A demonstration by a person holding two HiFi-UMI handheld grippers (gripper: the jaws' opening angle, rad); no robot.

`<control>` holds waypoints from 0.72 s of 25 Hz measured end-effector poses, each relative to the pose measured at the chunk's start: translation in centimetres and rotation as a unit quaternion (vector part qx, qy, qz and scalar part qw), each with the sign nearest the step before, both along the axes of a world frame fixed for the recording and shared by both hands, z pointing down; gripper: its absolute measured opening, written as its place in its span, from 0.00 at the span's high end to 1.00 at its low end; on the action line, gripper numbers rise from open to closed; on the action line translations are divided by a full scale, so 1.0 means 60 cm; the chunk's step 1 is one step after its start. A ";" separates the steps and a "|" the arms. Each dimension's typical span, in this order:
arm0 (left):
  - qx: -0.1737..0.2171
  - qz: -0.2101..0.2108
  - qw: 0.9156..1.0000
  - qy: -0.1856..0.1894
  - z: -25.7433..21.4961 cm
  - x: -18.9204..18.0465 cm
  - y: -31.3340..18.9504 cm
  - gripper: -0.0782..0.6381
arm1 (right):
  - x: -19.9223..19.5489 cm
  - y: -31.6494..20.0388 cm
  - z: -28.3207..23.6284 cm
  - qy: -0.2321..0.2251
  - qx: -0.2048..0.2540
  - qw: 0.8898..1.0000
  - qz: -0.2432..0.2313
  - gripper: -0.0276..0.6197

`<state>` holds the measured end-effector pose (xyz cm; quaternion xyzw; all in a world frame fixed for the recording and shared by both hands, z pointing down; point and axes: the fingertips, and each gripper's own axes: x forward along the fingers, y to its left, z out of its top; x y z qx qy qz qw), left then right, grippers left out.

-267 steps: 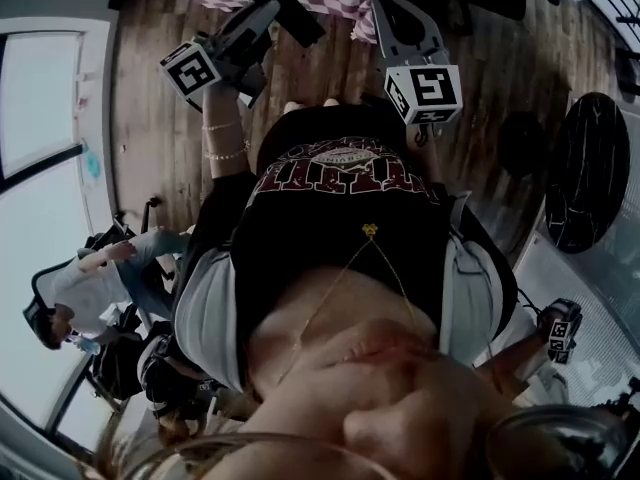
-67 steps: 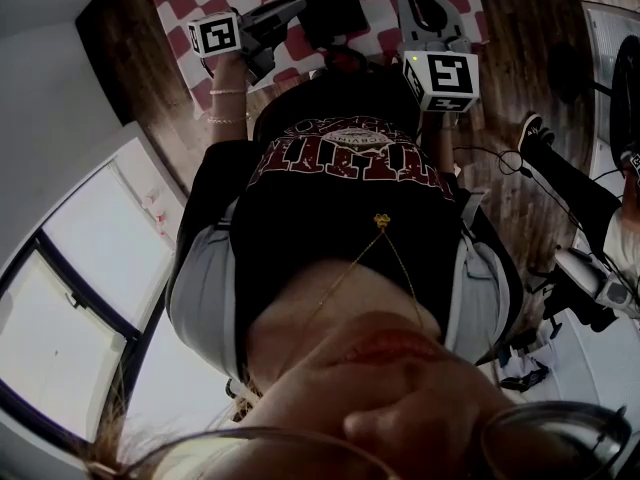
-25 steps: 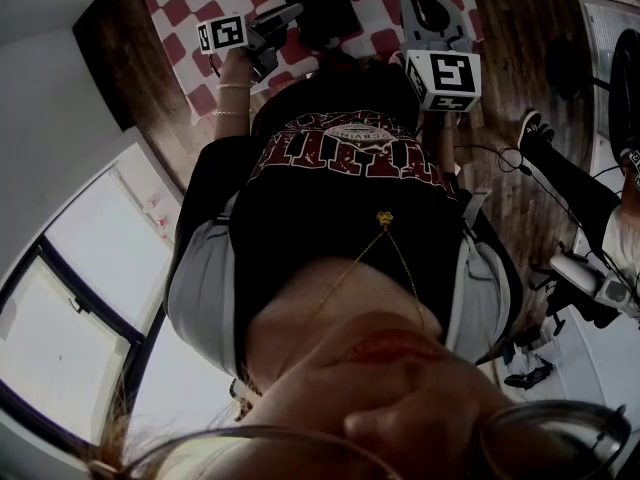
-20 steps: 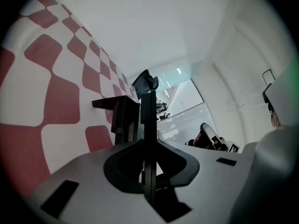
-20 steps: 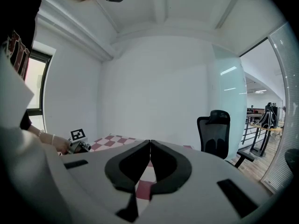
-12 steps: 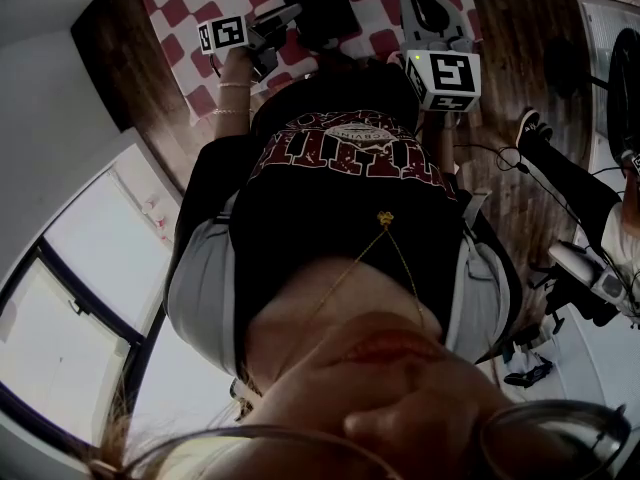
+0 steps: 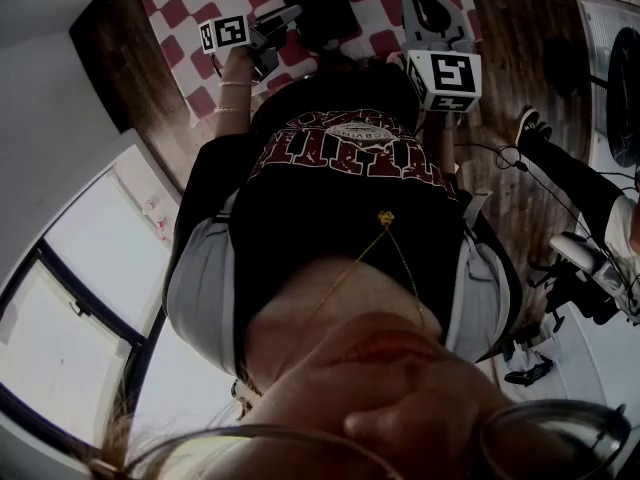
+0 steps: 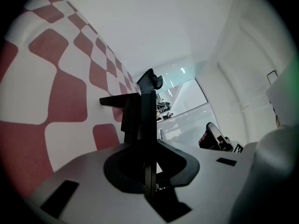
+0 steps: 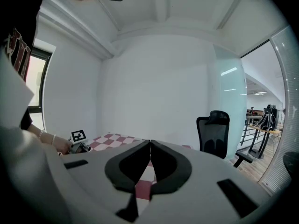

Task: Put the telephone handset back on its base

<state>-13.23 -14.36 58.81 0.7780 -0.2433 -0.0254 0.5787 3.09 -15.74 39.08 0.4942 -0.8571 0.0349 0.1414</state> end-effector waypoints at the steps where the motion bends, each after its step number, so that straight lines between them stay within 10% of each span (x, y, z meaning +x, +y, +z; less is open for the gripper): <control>1: -0.001 0.000 1.000 -0.001 0.002 0.000 0.000 0.78 | 0.000 -0.001 0.000 0.001 0.000 1.000 0.000 0.93; 18: -0.002 -0.001 1.000 -0.008 0.013 0.005 -0.004 0.78 | 0.001 -0.002 -0.001 0.003 -0.001 1.000 0.000 0.93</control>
